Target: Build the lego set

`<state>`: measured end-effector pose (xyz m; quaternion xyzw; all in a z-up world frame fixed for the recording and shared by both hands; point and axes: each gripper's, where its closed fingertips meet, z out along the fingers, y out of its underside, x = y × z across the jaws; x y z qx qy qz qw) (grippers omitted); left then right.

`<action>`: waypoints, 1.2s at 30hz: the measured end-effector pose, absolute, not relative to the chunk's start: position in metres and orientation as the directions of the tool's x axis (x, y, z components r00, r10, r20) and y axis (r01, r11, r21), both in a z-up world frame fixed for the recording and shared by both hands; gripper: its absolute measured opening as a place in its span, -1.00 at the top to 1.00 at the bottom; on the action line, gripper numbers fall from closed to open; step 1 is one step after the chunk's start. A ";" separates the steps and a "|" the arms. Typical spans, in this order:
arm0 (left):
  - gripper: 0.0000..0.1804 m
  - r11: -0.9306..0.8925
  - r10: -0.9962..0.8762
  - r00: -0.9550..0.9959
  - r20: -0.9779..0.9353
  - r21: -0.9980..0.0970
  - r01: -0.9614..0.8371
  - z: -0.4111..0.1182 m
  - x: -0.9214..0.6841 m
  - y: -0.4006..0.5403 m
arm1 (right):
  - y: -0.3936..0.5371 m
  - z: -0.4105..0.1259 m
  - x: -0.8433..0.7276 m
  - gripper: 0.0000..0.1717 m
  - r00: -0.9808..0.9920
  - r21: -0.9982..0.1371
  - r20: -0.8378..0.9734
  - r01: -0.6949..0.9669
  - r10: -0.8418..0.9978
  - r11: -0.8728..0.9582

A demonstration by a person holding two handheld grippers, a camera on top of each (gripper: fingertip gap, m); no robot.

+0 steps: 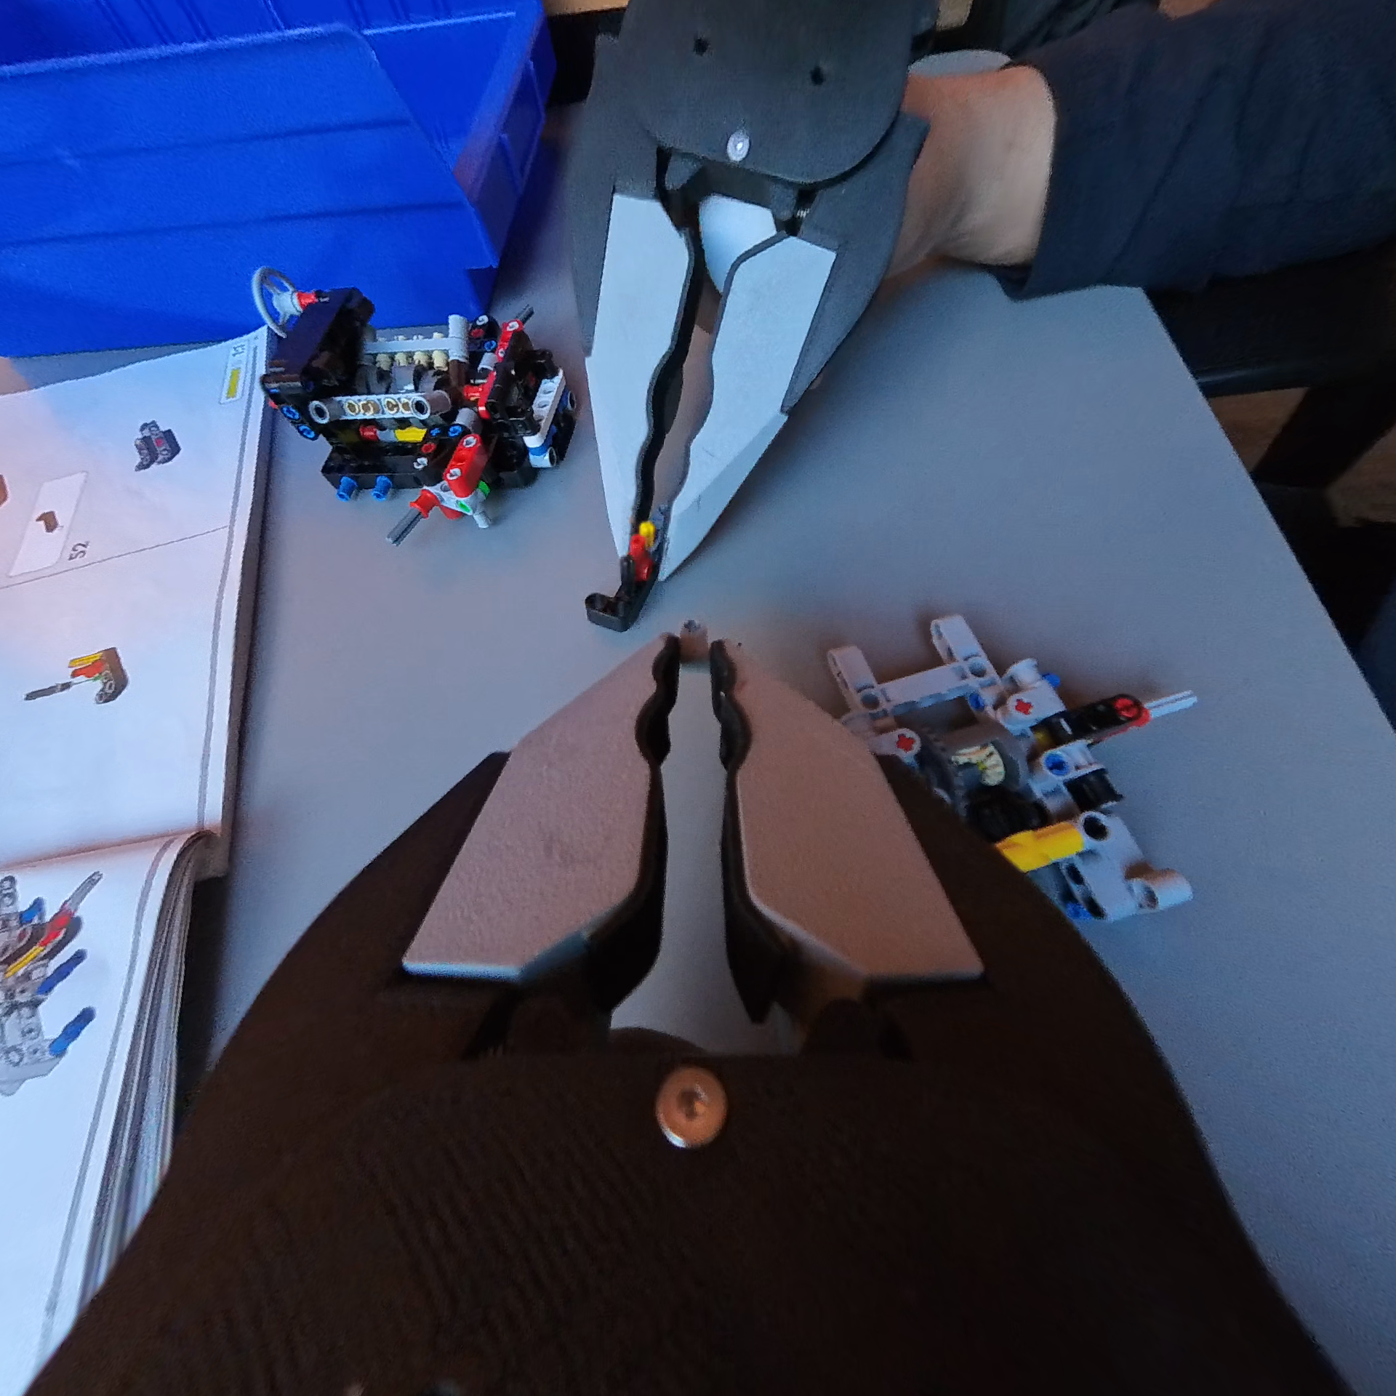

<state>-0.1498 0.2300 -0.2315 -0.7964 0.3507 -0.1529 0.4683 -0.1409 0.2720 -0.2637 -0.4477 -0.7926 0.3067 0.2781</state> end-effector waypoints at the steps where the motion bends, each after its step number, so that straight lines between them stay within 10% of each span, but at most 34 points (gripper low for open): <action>1: 0.94 -0.313 -0.703 0.708 -0.073 -0.861 -0.400 -0.229 -0.149 0.229 | 0.271 -0.264 -0.141 0.94 -0.456 -0.736 0.162 0.535 0.875 0.415; 17: 0.95 -0.346 -0.573 0.819 0.029 -0.915 -0.209 -0.213 -0.171 0.234 | 0.251 -0.265 -0.162 0.87 -0.706 -0.723 0.225 0.340 0.671 0.601; 36: 0.94 -0.332 -0.595 0.796 0.112 -0.936 -0.116 -0.203 -0.170 0.226 | 0.275 -0.219 -0.165 0.75 -0.549 -0.904 0.140 0.268 0.824 0.332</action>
